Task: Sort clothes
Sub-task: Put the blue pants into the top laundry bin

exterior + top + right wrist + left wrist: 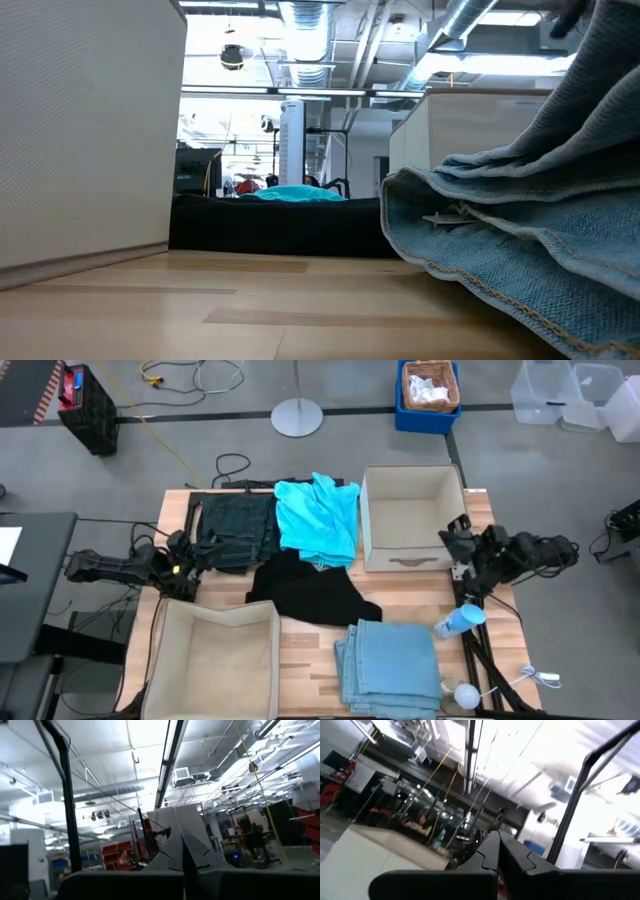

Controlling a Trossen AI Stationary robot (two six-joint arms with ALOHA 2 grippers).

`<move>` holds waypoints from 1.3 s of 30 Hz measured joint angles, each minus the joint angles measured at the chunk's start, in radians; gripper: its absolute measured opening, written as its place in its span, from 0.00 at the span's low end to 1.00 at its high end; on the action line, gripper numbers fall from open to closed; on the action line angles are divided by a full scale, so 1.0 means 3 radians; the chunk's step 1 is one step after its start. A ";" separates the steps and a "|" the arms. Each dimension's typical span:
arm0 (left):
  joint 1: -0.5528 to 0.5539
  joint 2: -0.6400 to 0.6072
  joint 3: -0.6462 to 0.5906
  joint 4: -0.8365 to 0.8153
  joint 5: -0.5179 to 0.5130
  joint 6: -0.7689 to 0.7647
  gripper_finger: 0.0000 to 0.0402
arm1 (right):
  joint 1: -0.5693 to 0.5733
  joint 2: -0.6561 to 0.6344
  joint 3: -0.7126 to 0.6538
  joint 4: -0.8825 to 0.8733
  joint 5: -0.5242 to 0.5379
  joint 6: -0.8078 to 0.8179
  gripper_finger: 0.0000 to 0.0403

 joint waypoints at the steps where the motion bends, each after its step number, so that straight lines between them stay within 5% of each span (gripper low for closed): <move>1: 0.0000 0.0062 0.0036 0.0032 -0.0005 -0.0029 0.00 | -0.0001 0.0119 0.0126 -0.0004 0.0000 0.0103 0.01; 14: 0.0001 0.1000 0.1011 -0.0230 -0.0030 0.0277 0.00 | -0.0038 0.1789 0.1826 0.0107 -0.0009 0.0384 0.01; 23: 0.0055 0.1327 0.1607 -0.0478 -0.0068 0.0357 0.00 | -0.0267 0.2605 0.2460 0.0092 0.0009 0.0431 0.01; 39: 0.0179 0.1381 0.2820 -0.2876 -0.0070 0.0458 0.00 | -0.0436 0.4205 0.3904 -0.0961 -0.0256 0.1265 0.01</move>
